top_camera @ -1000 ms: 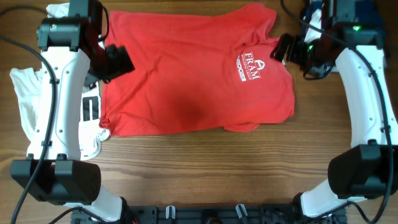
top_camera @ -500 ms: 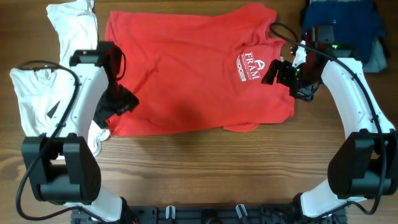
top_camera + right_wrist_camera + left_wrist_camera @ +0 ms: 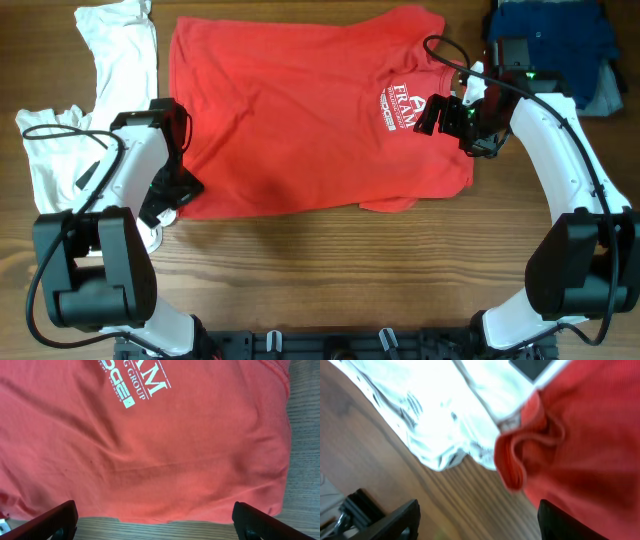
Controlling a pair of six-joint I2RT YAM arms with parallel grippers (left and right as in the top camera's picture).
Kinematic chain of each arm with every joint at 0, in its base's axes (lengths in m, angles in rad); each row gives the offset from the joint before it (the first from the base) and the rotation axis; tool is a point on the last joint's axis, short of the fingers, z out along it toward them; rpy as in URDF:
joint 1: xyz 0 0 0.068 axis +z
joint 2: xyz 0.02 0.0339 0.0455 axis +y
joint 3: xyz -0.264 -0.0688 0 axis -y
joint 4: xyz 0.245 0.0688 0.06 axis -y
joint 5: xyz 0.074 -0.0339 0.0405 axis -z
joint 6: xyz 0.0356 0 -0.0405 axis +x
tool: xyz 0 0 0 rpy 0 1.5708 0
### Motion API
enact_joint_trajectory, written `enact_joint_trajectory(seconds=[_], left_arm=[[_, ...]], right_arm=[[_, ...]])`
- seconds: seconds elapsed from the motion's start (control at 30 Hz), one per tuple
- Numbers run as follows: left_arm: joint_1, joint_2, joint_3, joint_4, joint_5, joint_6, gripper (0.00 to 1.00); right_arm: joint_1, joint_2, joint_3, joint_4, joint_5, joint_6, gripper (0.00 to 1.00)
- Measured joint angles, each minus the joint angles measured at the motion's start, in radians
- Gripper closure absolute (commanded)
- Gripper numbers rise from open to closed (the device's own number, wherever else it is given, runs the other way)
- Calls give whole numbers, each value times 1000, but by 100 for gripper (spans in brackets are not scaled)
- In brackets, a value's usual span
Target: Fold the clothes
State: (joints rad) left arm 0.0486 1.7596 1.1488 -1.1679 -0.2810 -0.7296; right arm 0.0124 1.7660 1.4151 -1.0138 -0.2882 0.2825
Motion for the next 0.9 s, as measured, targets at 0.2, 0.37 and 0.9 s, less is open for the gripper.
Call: enact_joint_trajectory(seconds=[0.2, 0.37, 0.9], left_arm=[[18, 0, -35, 160, 1, -23, 44], [18, 0, -63, 233, 18, -29, 47], [18, 0, -77, 241, 24, -35, 96]], right_arm=[[0, 0, 0, 10, 0, 0, 0], [0, 0, 0, 11, 0, 0, 0], [0, 0, 0, 20, 0, 0, 0]])
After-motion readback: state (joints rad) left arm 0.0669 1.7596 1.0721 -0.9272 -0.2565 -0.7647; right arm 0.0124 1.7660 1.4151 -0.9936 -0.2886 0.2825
